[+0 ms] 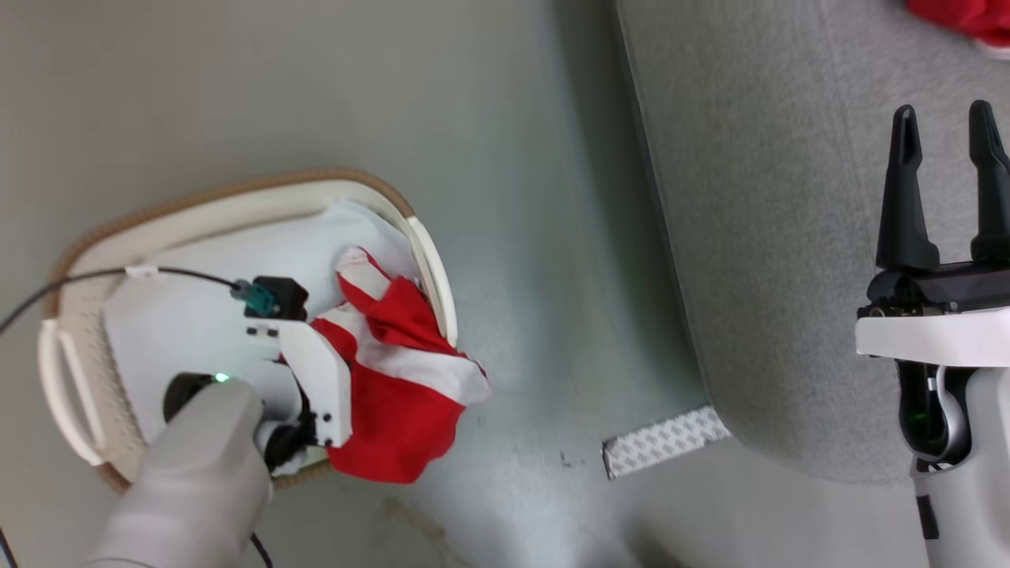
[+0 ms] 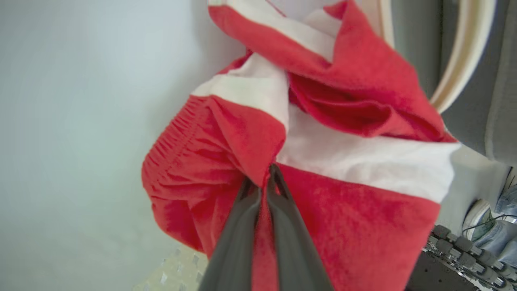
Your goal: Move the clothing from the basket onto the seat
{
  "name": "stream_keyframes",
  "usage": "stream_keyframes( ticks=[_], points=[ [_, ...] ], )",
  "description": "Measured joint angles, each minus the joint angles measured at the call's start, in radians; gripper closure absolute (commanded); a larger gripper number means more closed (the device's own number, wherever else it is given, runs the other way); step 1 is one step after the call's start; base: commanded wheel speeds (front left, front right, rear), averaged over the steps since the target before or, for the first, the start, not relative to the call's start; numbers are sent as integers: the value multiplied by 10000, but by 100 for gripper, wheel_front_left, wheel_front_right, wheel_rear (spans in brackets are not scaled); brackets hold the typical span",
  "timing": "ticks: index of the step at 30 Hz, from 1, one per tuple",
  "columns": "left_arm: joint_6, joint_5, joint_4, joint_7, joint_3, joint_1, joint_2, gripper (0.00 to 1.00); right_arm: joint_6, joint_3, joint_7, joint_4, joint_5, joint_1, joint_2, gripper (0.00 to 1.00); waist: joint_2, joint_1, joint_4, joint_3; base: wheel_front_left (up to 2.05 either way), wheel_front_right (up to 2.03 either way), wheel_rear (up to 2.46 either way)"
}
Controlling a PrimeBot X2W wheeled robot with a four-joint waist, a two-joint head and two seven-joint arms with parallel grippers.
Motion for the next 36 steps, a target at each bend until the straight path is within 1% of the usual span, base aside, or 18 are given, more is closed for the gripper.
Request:
stream_keyframes(
  ticks=[8,11,20,24,29,33,36],
  points=[
    [0,-454,-391,-1473,-639,511,-176,100,0,-8,0,387,-75,271,-433,0,0,0,399,-1403,0,0,0],
    [0,-635,-619,-2086,-938,707,-207,100,0,35,0,541,-75,404,-499,0,0,0,601,-1992,0,0,0],
    [0,-1127,-1154,-3639,-1641,1297,-336,100,0,173,0,1095,-4,939,-805,0,0,-1,1388,-3731,0,0,0],
    [-2,-1327,-1530,-4422,-1870,1482,-288,100,0,324,0,1287,38,1107,-882,0,0,-2,1751,-4446,0,0,0],
    [0,-1310,-1950,-4922,-1973,1500,-199,100,0,454,2,1524,82,1327,-1078,0,0,-2,2212,-5215,0,0,0],
    [0,-1162,-2293,-5039,-1900,1547,-150,100,0,616,33,1703,184,1533,-1101,0,1,-2,2517,-5823,0,0,0],
    [123,-918,-2654,-5085,-1684,1547,-50,100,0,779,61,1810,249,1701,-1072,0,0,-3,2686,-6255,0,0,0]
  ],
)
